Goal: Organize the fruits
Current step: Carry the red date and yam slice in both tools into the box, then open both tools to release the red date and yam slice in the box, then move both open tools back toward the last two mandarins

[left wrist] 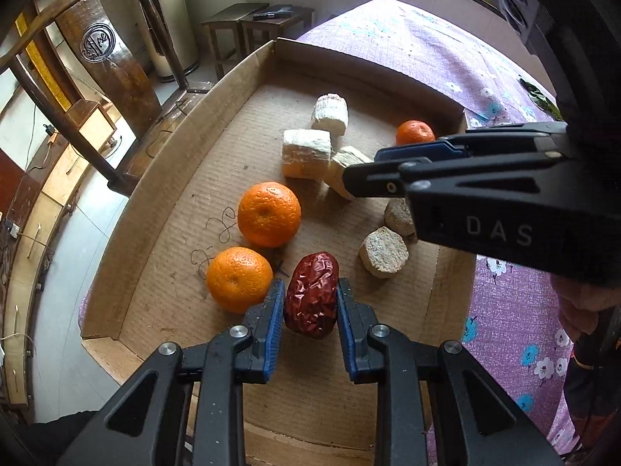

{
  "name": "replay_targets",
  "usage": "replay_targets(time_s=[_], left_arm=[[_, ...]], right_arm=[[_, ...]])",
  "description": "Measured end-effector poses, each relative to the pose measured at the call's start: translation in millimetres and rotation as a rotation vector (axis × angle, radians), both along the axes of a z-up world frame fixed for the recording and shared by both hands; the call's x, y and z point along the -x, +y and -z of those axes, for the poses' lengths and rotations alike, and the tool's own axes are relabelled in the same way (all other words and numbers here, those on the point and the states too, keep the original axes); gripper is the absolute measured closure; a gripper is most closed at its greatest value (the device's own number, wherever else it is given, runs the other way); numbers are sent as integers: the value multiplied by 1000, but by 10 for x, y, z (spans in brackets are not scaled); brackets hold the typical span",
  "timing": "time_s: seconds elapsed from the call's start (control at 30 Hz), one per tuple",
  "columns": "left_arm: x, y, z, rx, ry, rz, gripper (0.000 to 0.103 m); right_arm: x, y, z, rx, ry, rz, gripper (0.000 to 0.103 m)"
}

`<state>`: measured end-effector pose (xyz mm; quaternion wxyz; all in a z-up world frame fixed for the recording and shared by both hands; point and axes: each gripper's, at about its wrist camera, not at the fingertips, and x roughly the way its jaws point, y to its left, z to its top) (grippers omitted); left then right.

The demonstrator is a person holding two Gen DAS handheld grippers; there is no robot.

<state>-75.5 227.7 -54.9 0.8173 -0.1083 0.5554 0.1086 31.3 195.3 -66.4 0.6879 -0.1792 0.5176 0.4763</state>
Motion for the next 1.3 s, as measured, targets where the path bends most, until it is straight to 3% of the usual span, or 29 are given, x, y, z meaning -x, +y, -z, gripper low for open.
replay_targets(time_s=[0.37, 0.47, 0.63, 0.8, 1.3], left_arm=[[-37, 14, 12, -10, 3, -21, 78], [-51, -8, -19, -19, -2, -21, 63], [-96, -86, -157, -70, -34, -23, 37], [-199, -218, -262, -91, -58, -8, 34], [-707, -1139, -451, -72, -125, 189, 25]], right_arm=[[67, -172, -98, -7, -18, 23, 73], [74, -286, -165, -27, -22, 51, 72], [126, -617, -281, -50, -39, 113, 59], [134, -980, -371, -63, -51, 197, 49], [89, -2387, -561, -53, -94, 508, 40]])
